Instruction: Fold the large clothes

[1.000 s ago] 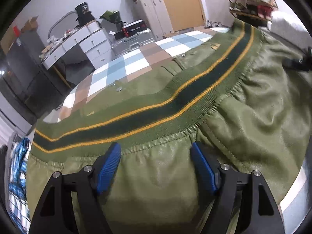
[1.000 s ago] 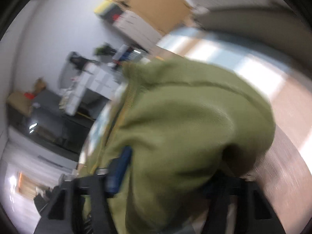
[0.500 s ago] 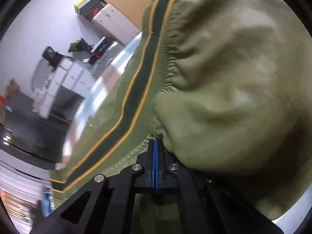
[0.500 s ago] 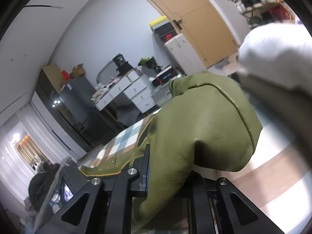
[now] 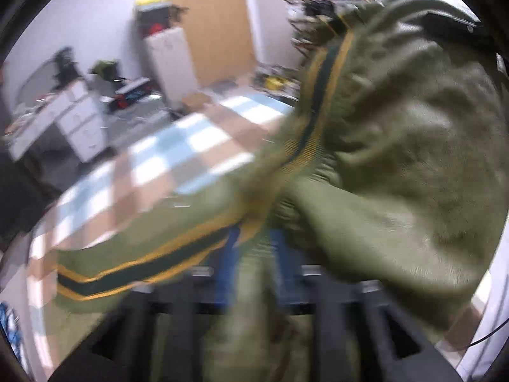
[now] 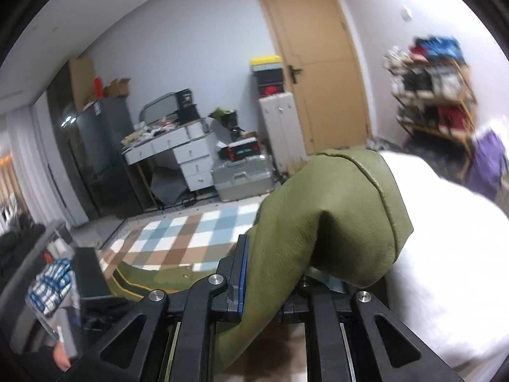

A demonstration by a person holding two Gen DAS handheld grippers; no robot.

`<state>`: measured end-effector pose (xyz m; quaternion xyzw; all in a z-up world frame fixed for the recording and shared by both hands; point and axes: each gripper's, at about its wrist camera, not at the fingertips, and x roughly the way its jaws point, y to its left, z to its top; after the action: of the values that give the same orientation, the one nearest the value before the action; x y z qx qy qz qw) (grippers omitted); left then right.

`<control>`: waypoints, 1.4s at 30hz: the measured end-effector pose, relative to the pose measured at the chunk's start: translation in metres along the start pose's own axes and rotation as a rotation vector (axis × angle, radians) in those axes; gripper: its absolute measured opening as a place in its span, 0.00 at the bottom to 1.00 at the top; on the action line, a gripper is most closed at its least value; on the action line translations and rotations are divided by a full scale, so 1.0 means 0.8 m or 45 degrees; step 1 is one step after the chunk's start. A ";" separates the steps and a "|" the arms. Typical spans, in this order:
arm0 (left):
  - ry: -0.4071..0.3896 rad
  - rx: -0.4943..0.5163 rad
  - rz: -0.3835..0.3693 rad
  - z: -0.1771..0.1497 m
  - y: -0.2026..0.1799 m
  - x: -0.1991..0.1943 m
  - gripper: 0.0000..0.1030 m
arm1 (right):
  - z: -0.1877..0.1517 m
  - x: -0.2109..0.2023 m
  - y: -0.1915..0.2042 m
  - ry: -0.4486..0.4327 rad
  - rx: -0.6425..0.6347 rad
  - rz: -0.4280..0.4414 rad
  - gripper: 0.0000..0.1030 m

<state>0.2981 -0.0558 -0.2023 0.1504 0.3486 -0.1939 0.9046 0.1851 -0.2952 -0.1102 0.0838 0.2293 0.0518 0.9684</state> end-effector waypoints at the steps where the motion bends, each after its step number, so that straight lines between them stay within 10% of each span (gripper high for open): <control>1: -0.025 -0.029 0.031 -0.007 0.017 -0.008 0.70 | 0.002 0.003 0.020 -0.008 -0.047 0.003 0.12; 10: -0.097 -0.519 0.237 -0.131 0.240 -0.090 0.70 | -0.044 0.029 0.254 -0.040 -0.518 0.252 0.13; 18: -0.065 -0.766 0.239 -0.222 0.313 -0.126 0.70 | -0.233 0.119 0.401 0.449 -0.734 0.485 0.22; 29: -0.050 -0.623 -0.287 -0.150 0.261 -0.113 0.81 | -0.213 0.095 0.323 0.594 -0.218 0.798 0.54; 33: 0.220 -0.476 -0.378 -0.132 0.220 -0.054 0.89 | -0.193 0.073 0.261 0.492 -0.049 0.704 0.58; 35: 0.330 -0.452 -0.373 -0.143 0.203 -0.027 0.80 | -0.181 0.069 0.228 0.445 0.014 0.651 0.62; 37: 0.384 -0.434 -0.346 -0.155 0.187 -0.021 0.39 | -0.170 0.075 0.200 0.403 0.075 0.589 0.64; 42: 0.302 -0.631 -0.600 -0.169 0.188 -0.040 0.32 | -0.148 0.112 0.146 0.365 0.252 0.529 0.64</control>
<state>0.2678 0.1395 -0.2560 -0.1367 0.5125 -0.2880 0.7973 0.2038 -0.1517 -0.2319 0.2150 0.3458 0.2380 0.8818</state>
